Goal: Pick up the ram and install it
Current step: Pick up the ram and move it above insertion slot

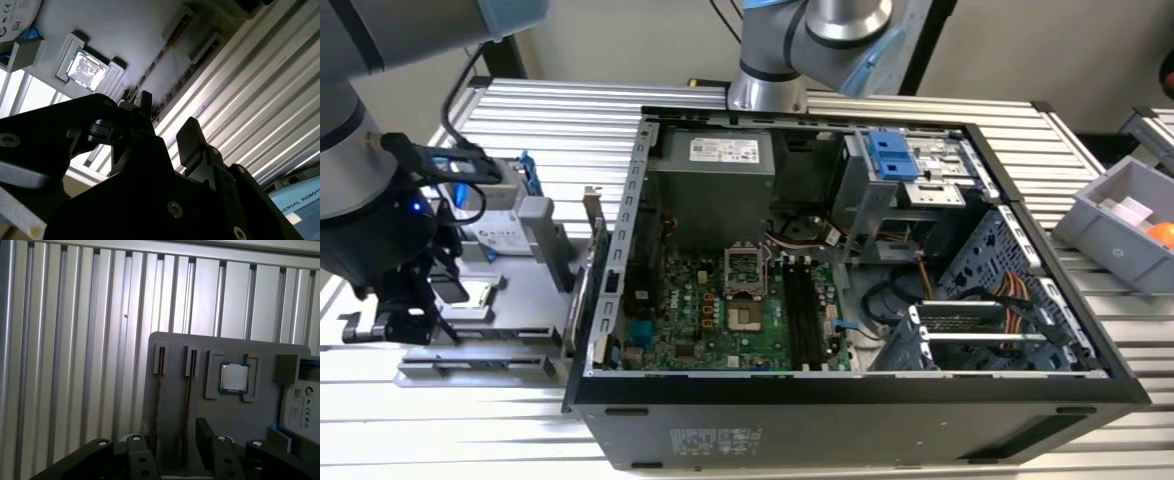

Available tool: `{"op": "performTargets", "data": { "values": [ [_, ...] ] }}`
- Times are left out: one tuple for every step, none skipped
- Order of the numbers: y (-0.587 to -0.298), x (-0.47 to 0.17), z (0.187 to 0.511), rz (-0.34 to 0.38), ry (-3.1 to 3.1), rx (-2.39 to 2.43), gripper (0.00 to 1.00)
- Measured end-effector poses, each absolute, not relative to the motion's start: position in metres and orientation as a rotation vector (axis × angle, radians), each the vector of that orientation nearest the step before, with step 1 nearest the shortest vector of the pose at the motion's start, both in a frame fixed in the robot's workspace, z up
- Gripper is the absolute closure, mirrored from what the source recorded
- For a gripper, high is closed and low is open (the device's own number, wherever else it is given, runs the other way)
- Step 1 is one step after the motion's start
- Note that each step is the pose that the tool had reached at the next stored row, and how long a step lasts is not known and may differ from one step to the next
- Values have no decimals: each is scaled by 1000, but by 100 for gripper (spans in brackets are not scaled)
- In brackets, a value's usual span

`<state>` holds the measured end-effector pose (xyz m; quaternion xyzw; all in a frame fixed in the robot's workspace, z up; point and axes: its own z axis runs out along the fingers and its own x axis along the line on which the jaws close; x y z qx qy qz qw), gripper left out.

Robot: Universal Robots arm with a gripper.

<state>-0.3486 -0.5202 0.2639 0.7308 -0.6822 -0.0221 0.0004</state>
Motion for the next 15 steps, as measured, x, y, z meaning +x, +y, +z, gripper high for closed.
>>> {"op": "performTargets", "data": {
  "values": [
    [-520, -349, 263, -69, -2143, 2295, 0],
    [-520, -349, 262, -69, -2143, 2295, 0],
    [-520, -349, 261, -69, -2143, 2294, 0],
    [-520, -349, 260, -68, -2143, 2294, 0],
    [-520, -349, 259, -68, -2143, 2293, 0],
    [-520, -349, 257, -67, -2143, 2293, 0],
    [-520, -349, 256, -67, -2143, 2293, 0],
    [-520, -349, 255, -67, -2143, 2292, 0],
    [-520, -349, 254, -67, -2144, 2292, 0],
    [-520, -349, 254, -66, -2144, 2291, 0],
    [-520, -349, 253, -66, -2145, 2290, 0],
    [-521, -349, 253, -66, -2147, 2288, 0],
    [-521, -349, 252, -66, -2150, 2286, 0],
    [-521, -349, 252, -66, -2153, 2283, 0],
    [-522, -349, 251, -66, -2157, 2280, 0]
  ]
}}
